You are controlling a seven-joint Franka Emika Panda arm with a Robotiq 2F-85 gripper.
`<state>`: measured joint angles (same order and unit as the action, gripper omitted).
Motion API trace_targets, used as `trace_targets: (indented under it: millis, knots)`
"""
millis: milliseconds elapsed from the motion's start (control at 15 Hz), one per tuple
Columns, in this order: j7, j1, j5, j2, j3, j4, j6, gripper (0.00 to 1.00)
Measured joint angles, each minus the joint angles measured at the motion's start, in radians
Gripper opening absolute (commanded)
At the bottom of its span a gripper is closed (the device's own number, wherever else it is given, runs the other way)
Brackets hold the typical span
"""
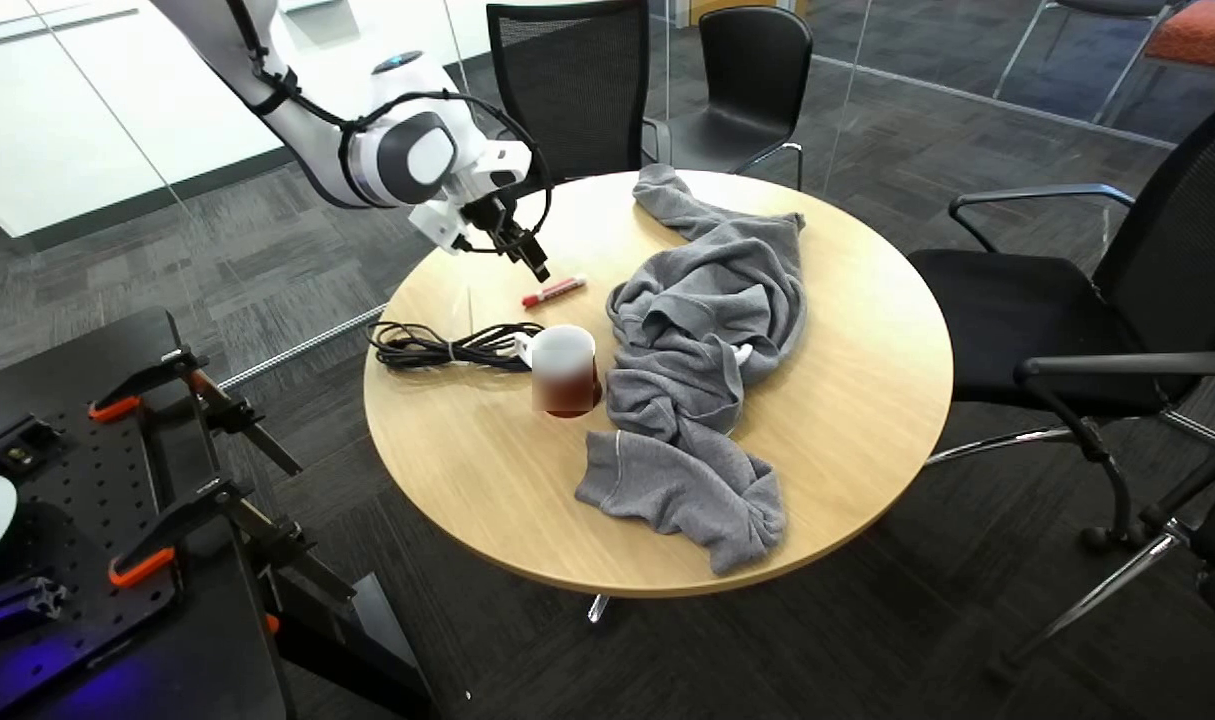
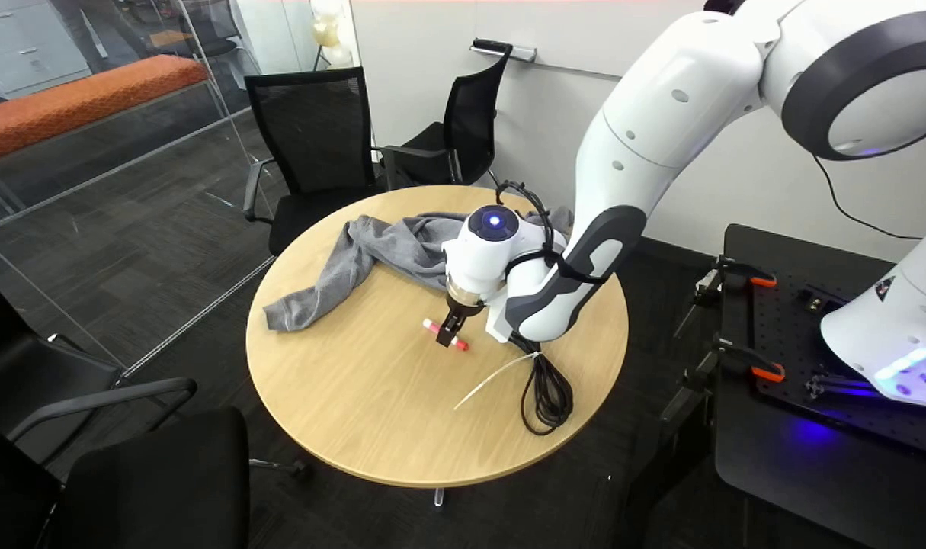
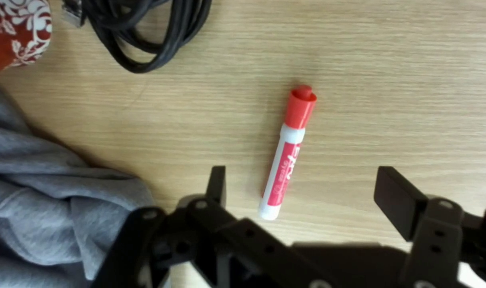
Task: Take the marker from the table then put it inside then out of the red cup and put it on the table
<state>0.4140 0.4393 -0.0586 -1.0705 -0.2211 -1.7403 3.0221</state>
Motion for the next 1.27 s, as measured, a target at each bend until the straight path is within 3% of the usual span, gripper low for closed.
trace_targets:
  millis: [467,1267]
  knots:
    - [-0.029,0.0,0.001,0.086,0.013,-0.061,0.0,1.0]
    - [-0.076,0.017,-0.002,0.487,0.02,-0.469,0.0,1.0]
